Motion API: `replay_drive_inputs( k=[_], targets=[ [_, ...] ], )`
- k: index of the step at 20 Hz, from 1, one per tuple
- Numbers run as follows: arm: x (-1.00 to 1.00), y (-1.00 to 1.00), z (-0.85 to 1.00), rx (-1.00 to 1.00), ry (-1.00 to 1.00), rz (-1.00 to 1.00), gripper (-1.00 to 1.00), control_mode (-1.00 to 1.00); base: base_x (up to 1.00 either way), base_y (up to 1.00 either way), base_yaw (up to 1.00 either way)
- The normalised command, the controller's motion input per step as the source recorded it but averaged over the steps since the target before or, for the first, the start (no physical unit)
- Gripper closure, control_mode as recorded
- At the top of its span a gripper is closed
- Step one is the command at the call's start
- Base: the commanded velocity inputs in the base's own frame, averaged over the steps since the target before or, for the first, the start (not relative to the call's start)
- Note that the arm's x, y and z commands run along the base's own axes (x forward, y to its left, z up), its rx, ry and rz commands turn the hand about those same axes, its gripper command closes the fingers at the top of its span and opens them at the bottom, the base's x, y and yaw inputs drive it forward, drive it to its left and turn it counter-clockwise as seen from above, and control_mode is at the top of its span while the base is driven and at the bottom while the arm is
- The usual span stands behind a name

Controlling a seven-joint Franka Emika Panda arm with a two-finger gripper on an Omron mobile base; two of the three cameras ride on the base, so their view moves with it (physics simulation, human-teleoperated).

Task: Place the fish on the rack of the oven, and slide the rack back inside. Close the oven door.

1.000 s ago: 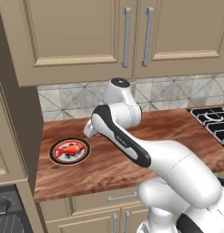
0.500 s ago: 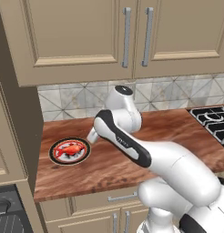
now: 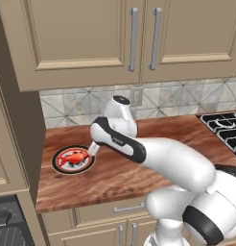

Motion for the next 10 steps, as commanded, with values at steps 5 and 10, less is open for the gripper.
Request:
replay_drive_inputs(
  k=[5, 10],
  targets=[
    [0.26, 0.49, -0.48, -0.12, -0.02, 0.14, -1.00, -1.00, 0.00, 0.00, 0.00],
    [0.35, 0.55, -0.45, -0.13, 0.00, 0.07, -1.00, -1.00, 0.00, 0.00, 0.00]
  ],
)
